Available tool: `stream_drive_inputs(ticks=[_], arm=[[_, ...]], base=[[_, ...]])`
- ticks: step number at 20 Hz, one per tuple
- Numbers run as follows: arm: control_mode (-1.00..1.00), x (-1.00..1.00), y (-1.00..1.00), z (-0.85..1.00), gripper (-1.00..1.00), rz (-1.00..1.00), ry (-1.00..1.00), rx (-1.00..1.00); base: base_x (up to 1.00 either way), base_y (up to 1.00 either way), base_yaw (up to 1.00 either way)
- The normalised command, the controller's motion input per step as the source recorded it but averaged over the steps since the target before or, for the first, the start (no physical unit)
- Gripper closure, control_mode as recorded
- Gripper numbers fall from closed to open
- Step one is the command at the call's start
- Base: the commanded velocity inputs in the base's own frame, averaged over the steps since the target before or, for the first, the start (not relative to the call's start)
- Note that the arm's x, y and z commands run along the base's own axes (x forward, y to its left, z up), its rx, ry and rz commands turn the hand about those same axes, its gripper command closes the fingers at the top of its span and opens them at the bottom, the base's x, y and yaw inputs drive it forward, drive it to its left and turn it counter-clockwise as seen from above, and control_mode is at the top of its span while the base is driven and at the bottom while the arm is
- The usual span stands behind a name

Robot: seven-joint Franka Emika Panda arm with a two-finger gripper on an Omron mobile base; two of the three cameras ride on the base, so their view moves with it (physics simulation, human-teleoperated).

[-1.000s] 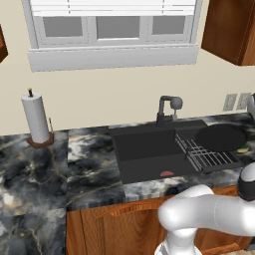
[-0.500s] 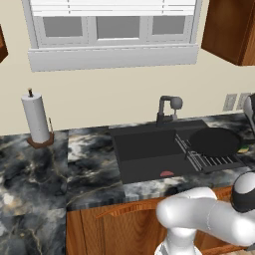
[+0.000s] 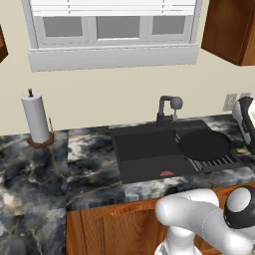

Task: Pick the pan and sponge and place them into the sink. Then turn on the water.

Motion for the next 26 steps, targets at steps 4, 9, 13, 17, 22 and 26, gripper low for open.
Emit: stream_drive_inputs(ticks=[4, 9, 13, 17, 22, 26], arm=[[-1.0, 0.0, 0.48, 0.12, 1.0, 0.0, 0.06, 0.01], [-1.0, 0.0, 0.26, 0.02, 1.0, -0.03, 0.05, 0.06], [-1.0, -0.04, 0.26, 0.0, 1.0, -0.07, 0.05, 0.08], [-1.0, -0.08, 0.31, 0.0, 1.0, -0.07, 0.07, 0.08], [-1.0, -0.04, 0.33, -0.03, 1.0, -0.05, 0.07, 0.01], [-1.0, 0.0, 0.31, -0.18, 1.0, -0.06, 0.02, -0.03]], base=[[0.0, 0.0, 0.0], [0.0, 0.0, 0.0], [0.0, 0.0, 0.0], [0.0, 0.0, 0.0], [0.0, 0.0, 0.0], [0.0, 0.0, 0.0]])
